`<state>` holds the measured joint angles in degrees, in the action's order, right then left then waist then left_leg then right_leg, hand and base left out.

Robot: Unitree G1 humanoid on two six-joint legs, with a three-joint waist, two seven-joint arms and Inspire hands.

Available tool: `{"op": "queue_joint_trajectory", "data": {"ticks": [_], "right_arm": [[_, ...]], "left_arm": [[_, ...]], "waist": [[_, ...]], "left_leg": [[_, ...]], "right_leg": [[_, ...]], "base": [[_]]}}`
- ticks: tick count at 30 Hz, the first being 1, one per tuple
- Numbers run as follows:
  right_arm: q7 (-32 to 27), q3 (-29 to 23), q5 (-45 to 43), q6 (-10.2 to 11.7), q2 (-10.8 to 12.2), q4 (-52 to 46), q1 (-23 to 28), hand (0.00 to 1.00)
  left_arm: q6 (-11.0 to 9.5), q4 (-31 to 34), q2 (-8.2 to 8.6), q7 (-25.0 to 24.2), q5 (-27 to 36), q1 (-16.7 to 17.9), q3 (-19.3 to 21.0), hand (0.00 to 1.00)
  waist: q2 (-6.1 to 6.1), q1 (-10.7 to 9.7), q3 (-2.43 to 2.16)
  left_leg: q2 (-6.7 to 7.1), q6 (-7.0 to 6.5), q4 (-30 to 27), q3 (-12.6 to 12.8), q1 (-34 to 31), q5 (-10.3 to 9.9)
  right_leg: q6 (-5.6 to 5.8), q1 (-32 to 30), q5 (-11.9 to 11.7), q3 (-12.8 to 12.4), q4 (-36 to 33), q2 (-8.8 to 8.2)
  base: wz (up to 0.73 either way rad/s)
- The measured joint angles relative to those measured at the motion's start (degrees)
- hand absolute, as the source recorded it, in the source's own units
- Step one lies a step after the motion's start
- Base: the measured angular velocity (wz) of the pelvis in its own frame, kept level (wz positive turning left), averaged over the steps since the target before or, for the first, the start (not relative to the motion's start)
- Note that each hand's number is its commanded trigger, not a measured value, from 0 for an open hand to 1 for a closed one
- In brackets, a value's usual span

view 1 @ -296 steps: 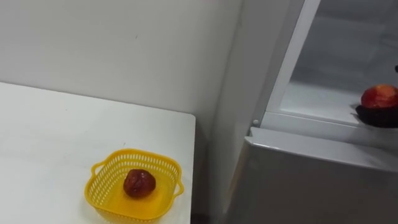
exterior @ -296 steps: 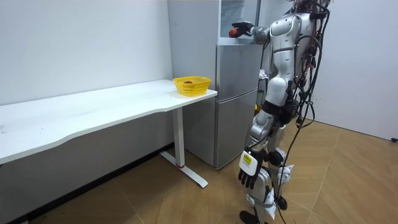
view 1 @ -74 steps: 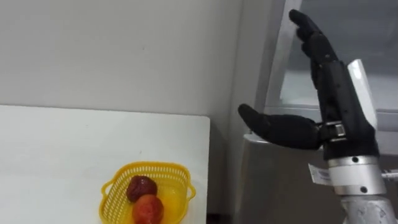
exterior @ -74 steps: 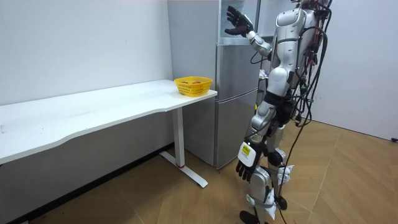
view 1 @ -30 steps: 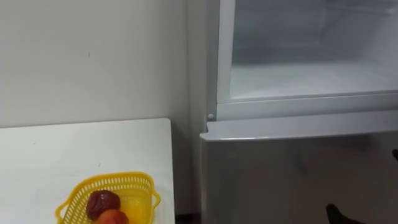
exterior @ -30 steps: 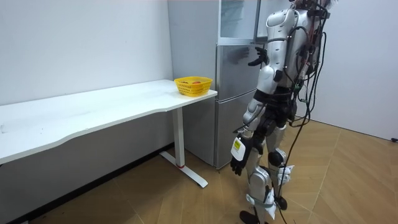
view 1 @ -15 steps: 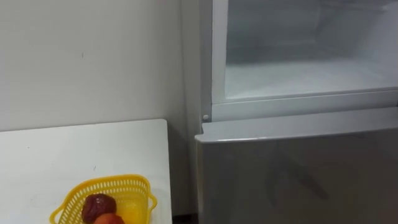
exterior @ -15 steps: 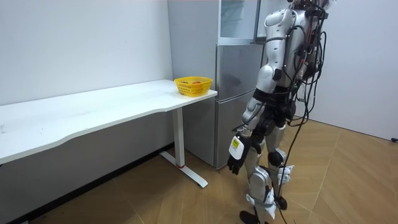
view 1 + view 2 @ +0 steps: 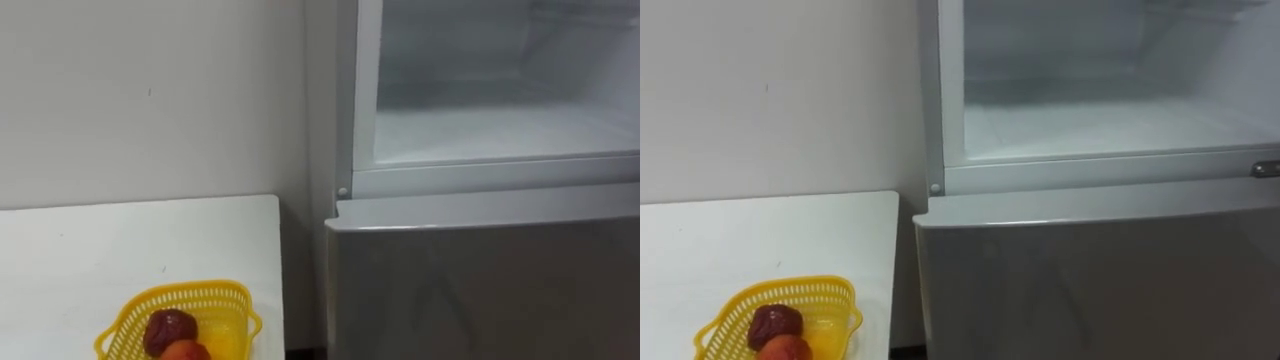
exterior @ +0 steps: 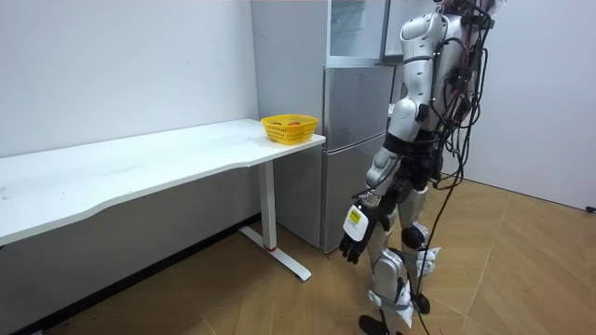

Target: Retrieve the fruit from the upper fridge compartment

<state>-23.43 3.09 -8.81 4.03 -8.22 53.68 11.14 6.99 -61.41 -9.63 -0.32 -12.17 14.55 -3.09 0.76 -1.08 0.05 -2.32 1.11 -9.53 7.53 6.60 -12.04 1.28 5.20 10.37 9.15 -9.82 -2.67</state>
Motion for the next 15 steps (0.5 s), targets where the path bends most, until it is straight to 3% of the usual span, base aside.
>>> {"op": "queue_joint_trajectory", "data": {"ticks": [7, 15], "right_arm": [[2.9, -2.2, 3.9, -0.4, 0.0, 6.2, -3.5, 0.00], [3.1, -4.2, 5.7, -1.0, 0.0, 10.2, -3.1, 0.00]], "left_arm": [[0.0, 0.1, -0.07, 0.0, 0.1, -0.7, 1.7, 0.00], [0.0, 0.0, -0.05, 0.0, 0.1, -0.6, 3.2, 0.00]], "waist": [[0.15, -0.1, 0.13], [-0.24, -0.1, 0.30]], "left_leg": [[0.05, 0.00, 0.0, -0.6, 0.3, 0.0], [0.07, 0.02, 0.1, -1.1, 0.7, 0.0]], "right_leg": [[0.03, 1.1, 0.0, 0.5, 0.3, -0.02], [0.06, 2.2, 0.0, 0.6, 1.2, 0.10]], "base": [[0.04], [0.03]]}}
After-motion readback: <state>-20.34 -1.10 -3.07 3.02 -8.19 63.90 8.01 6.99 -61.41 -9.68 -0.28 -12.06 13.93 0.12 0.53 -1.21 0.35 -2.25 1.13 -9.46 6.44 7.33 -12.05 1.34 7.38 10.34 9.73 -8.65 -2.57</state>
